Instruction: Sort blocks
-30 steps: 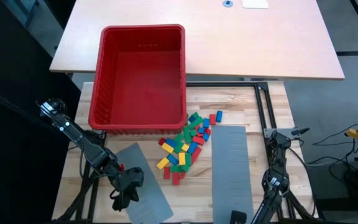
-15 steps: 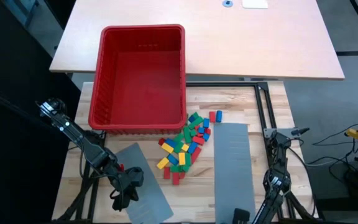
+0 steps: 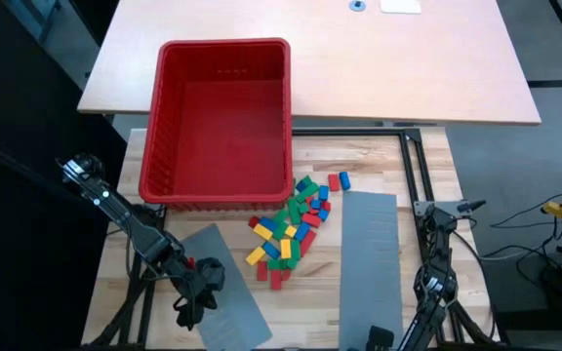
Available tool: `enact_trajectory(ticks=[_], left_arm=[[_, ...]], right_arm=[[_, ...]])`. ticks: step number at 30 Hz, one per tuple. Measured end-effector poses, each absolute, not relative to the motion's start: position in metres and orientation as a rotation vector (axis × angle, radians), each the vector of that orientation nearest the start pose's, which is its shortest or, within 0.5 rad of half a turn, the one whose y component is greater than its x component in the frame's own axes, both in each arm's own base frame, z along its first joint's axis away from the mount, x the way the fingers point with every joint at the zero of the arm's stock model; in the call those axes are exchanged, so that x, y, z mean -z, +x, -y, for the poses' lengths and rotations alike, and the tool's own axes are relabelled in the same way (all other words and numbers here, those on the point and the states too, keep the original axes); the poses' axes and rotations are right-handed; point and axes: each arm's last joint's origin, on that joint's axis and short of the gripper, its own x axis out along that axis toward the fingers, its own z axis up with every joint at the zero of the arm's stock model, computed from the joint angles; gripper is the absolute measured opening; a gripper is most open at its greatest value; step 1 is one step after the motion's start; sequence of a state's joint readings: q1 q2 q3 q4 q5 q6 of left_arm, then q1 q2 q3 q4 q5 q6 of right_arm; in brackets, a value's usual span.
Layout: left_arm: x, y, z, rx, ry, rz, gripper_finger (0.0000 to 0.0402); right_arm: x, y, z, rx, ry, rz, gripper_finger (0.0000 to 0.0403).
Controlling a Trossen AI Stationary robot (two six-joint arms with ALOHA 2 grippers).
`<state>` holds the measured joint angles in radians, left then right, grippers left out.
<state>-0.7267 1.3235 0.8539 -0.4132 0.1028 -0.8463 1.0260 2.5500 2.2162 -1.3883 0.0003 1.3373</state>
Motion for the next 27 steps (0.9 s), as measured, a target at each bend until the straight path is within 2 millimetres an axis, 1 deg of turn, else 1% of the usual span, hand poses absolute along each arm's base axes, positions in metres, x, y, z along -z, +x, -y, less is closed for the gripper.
enact_trajectory(ticks=[6, 11, 19, 24, 27], left_arm=[[-0.2247, 0.1917, 0.1738, 0.320, -0.444, -1.142, 0.0000], [-0.2245, 0.1921, 0.1732, 0.312, -0.414, -1.124, 0.0000], [-0.2242, 0.1925, 0.1729, 0.297, -0.408, -1.113, 0.0000], [-0.2242, 0.1926, 0.1730, 0.297, -0.408, -1.113, 0.0000], [-0.2242, 0.1926, 0.1730, 0.297, -0.408, -1.113, 0.0000]], right_arm=[[-0.1315, 0.2444, -0.4087, 0.378, 0.157, -1.597, 0.0098], [-0.1314, 0.2428, -0.4099, 0.404, 0.185, -1.589, 0.0063], [-0.1314, 0.2435, -0.4110, 0.398, 0.196, -1.577, 0.0007], [-0.1323, 0.2441, -0.4122, 0.390, 0.209, -1.574, 0.0003], [-0.1369, 0.2451, -0.4137, 0.378, 0.218, -1.574, 0.0002]])
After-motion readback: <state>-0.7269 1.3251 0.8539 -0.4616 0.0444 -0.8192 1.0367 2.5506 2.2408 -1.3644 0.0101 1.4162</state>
